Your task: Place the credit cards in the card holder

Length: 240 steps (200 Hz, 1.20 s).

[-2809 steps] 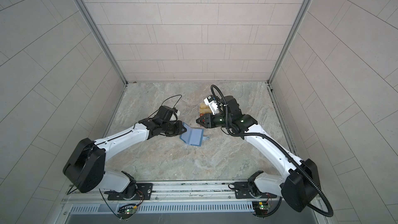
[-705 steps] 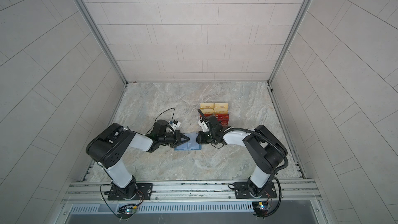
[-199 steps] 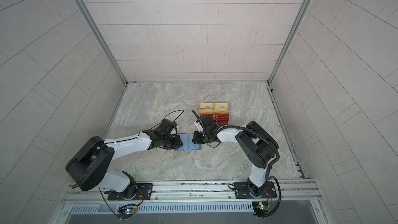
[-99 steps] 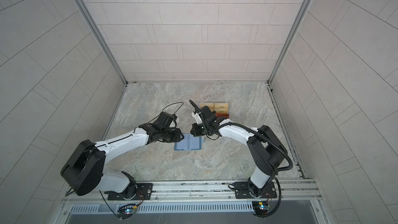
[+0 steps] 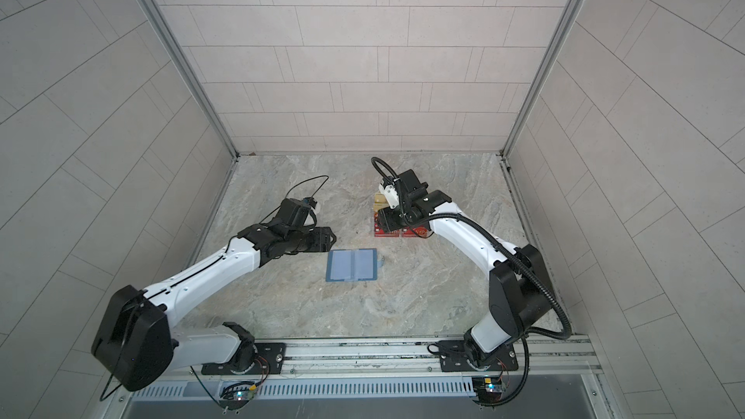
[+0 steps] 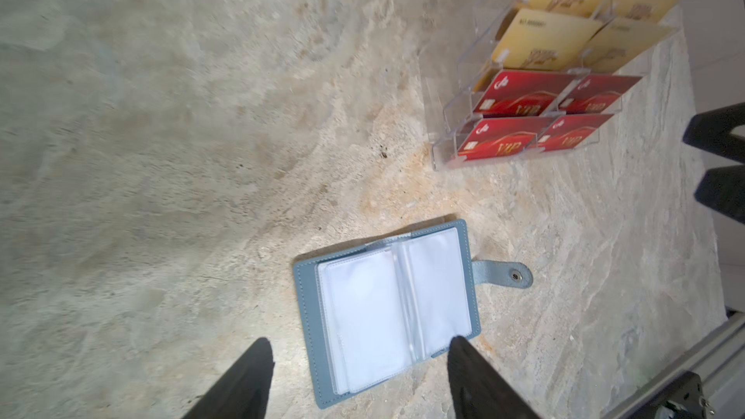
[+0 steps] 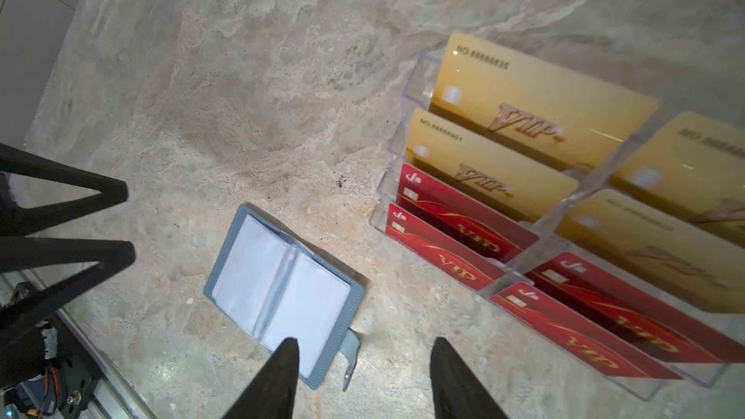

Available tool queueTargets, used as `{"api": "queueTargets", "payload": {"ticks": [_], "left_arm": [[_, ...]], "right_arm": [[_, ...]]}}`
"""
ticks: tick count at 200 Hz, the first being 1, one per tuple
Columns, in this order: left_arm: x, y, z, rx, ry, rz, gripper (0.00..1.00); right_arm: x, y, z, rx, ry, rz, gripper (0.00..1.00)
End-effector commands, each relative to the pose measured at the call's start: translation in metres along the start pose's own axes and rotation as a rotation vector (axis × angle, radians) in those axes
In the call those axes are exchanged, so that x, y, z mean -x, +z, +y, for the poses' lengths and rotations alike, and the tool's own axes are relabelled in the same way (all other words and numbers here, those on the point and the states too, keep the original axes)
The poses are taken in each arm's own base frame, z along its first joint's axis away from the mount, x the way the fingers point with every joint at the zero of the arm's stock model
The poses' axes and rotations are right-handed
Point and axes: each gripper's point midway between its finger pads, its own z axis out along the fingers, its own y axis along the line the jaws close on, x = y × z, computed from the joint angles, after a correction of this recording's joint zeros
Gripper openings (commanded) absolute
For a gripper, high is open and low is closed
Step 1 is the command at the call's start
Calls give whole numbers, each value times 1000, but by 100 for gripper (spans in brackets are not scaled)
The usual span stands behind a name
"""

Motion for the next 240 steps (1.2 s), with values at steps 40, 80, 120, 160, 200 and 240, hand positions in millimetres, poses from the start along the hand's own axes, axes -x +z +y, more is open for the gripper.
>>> {"api": "queueTargets", "payload": {"ticks": [40,80,120,160,200,240], "left_arm": [[23,-23,26,90,121,-201,77],[24,-30,36,115,103,-163,76],[20,-26,34,74,79,-133,76],[18,-24,36,72,70,-127,76],[15,-19,36,55,52,-114,76],[12,-14,37,54,42,-95,76]], "right_arm": [[-7,-12,-24,-72,-331,59,63],[19,-12,-27,3,-321,97,63],[8,21,-12,93,-444,248,58],[1,35,-12,123,-491,300,47],[-9,50,-23,94,-532,339,46],[-7,62,-23,96,-554,346,44]]}}
